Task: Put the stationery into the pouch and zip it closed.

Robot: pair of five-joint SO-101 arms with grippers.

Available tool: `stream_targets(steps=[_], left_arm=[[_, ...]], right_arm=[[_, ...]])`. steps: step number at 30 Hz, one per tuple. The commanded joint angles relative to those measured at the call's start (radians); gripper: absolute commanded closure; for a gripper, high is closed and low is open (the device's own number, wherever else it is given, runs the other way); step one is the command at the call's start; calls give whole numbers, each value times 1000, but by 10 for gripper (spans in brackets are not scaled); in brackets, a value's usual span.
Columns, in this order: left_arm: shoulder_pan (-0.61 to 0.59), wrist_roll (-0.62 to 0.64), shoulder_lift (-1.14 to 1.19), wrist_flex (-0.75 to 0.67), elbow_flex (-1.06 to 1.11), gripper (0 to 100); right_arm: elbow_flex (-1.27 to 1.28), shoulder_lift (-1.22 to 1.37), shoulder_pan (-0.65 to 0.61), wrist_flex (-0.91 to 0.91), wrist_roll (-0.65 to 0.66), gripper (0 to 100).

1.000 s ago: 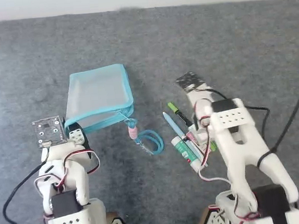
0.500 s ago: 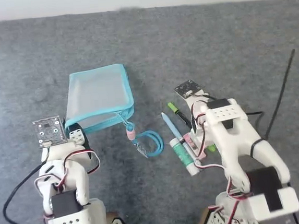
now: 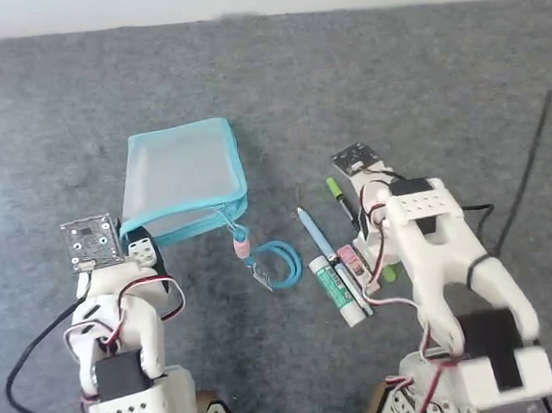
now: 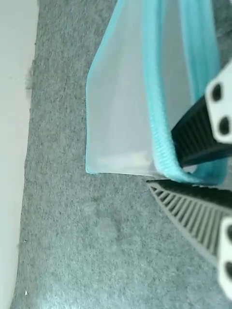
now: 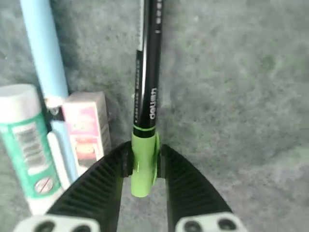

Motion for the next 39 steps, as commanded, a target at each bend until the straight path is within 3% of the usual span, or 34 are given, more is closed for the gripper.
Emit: stream_targets(steps=[1,5,9,19,30,39], left_arm=[[25,17,-6,-18,-4,988],[133,12,-11,-20,31,988],[218,17,-6,-26,36,988],[290,26,-5,-69,61,988],[288,25,-5,-69,61,988],[288,23,-5,-69,61,988]], right_arm=[[-29,-220,13,99,12,991],[-31,-456,-19,200,78,991],[-95,-607,-140,364,95,991],[-354,-621,-410,680,94,991],[-338,-615,-424,727,95,991],[-341,-441,-424,707,97,991]])
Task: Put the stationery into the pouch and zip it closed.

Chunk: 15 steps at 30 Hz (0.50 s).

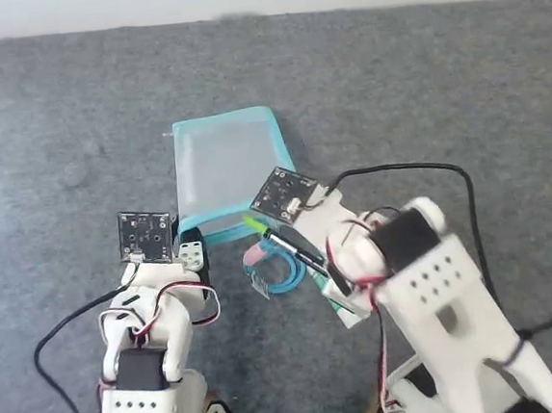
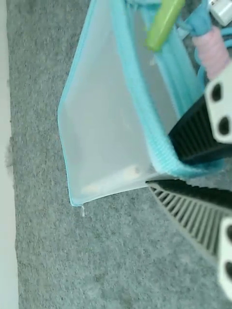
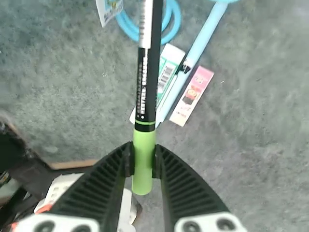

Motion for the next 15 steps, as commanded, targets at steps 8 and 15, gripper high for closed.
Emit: stream_targets(steps=[8,15], left_arm=[[12,11,-5,-32,-12,988],[12,9,-5,-29,-12,988]], right_arm=[[-144,96,-8,18,8,991],[-388,358,-7,19,-37,991]])
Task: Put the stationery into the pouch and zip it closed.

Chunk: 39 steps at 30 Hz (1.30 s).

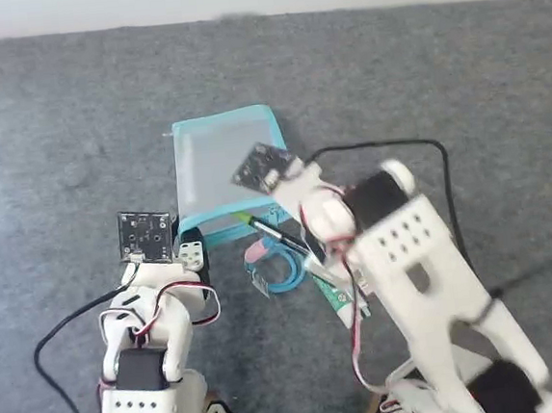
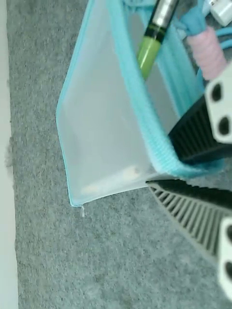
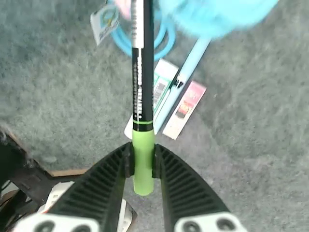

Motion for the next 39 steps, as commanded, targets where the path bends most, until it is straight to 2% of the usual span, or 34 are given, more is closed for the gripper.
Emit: stream_targets(steps=[1,7,13,16,21,27,32,39], left_arm=[[12,9,-5,-29,-12,988],[12,9,-5,-29,-10,988],[12,11,-5,-31,-10,988],[12,11,-5,-29,-10,988],[12,9,-5,-29,-10,988],[6,9,-5,-28,-10,988],[3,9,-8,-26,-10,988],[3,5,-9,-26,-15,988]], right_arm=[[-192,142,-7,19,-38,991],[-531,366,-13,19,-157,991],[-744,506,-151,19,-221,986],[-799,539,-197,18,-216,967],[-816,530,-208,2,-213,873],[-810,418,-202,15,-213,872],[-655,243,-133,-15,-199,873],[-5,-81,10,-249,-129,873]])
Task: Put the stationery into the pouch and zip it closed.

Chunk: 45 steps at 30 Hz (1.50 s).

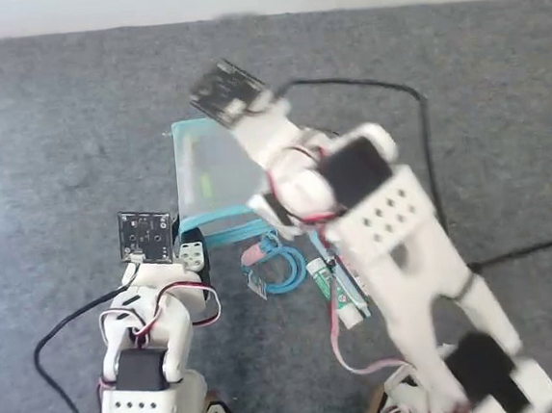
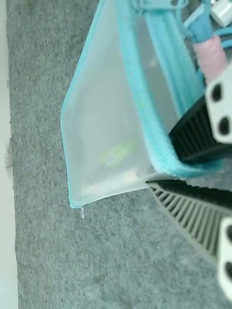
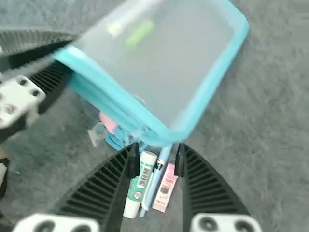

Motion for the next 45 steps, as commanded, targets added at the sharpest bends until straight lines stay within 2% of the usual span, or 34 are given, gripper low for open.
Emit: stream_targets(steps=[1,6,11,15,18,25,45], left_arm=[[-3,5,-8,-26,-16,988],[-3,5,-6,-26,-13,988],[-3,-18,-8,-26,-12,988],[-3,-17,-6,-15,-10,988],[-3,-21,-12,0,-10,988],[-58,-23,-12,-34,22,988],[-54,-23,-12,-31,38,988]], right_arm=[[379,-200,77,-143,48,873],[776,-335,166,-348,48,868],[934,-354,234,-476,54,842],[1053,-364,219,-599,48,803],[1097,-364,222,-657,38,808],[1103,-357,223,-670,8,808],[1197,-354,219,-727,0,809]])
